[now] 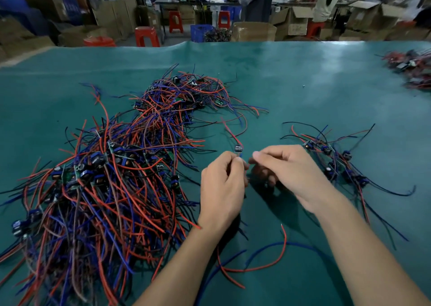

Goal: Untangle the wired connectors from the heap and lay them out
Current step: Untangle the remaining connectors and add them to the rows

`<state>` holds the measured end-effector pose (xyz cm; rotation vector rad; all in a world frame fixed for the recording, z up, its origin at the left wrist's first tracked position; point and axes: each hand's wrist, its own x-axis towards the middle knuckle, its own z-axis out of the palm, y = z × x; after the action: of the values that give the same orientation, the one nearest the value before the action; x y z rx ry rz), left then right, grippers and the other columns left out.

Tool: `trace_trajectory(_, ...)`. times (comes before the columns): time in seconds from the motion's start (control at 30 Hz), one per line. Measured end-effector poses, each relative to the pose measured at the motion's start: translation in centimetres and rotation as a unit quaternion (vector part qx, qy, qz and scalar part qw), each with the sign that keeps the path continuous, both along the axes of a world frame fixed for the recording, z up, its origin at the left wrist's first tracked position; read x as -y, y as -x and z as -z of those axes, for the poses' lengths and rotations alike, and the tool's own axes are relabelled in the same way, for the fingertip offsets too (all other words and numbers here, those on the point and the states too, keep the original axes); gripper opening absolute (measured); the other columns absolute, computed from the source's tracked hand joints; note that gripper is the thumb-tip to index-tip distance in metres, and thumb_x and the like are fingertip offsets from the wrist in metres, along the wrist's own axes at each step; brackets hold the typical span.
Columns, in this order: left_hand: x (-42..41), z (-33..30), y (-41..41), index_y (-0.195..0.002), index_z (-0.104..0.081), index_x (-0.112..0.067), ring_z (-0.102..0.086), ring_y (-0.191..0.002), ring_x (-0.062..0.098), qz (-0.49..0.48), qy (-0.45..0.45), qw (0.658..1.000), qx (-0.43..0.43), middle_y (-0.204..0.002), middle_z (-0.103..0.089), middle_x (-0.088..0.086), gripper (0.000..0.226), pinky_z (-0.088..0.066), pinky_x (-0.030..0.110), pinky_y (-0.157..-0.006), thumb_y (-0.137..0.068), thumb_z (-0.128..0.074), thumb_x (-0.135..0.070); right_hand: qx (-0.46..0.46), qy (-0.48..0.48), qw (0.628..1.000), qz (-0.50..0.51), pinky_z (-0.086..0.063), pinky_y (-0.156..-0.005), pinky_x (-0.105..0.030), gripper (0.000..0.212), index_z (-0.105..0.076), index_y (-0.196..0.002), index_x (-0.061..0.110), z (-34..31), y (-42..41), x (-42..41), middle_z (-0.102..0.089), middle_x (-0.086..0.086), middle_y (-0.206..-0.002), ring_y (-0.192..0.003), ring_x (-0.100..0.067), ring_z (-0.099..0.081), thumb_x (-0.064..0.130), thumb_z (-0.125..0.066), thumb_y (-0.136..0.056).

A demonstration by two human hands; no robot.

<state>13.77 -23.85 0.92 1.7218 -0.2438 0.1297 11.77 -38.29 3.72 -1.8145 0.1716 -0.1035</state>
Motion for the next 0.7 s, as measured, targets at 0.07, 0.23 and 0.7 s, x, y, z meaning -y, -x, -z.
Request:
trace_trajectory(0.07,0.0,0.1,0.1,-0.065,-0.052,-0.013,-0.052,-0.056,0.030,0.021,-0.037,0.999,0.029,-0.054,-0.054,0.008,0.027,-0.050,0.048,-0.059,-0.086,-0.046,-0.028,-0.001,-0.055,0.998,0.038,-0.043,-0.047,-0.023,0.024,-0.076,-0.084,0.009,0.3,-0.5,-0.8,-0.070,-0.004,-0.072,-0.057,-0.012,-0.056,0.025,-0.066,-0.098)
trace_trajectory(0.23,0.0,-0.1,0.2,-0.065,-0.060,-0.014,-0.044,-0.052,0.018,0.051,-0.071,0.995,0.043,-0.052,-0.052,0.007,0.022,-0.038,0.033,-0.054,-0.074,-0.047,-0.030,-0.019,-0.259,0.965,0.048,-0.046,-0.053,-0.022,0.009,-0.075,-0.089,0.008,-0.4,-0.4,-0.8,-0.070,-0.003,-0.078,-0.059,-0.011,-0.056,0.014,-0.076,-0.082)
trace_trajectory(0.7,0.0,0.6,-0.1,-0.077,-0.067,-0.015,-0.039,-0.053,0.013,0.033,-0.115,0.989,0.083,-0.053,-0.049,-0.001,0.023,-0.036,0.034,-0.057,-0.097,-0.059,-0.023,0.121,-0.103,0.975,0.158,-0.052,-0.051,-0.022,0.019,-0.077,-0.071,0.012,0.1,-0.7,1.1,-0.073,0.000,-0.071,-0.054,-0.014,-0.061,0.003,-0.076,-0.087)
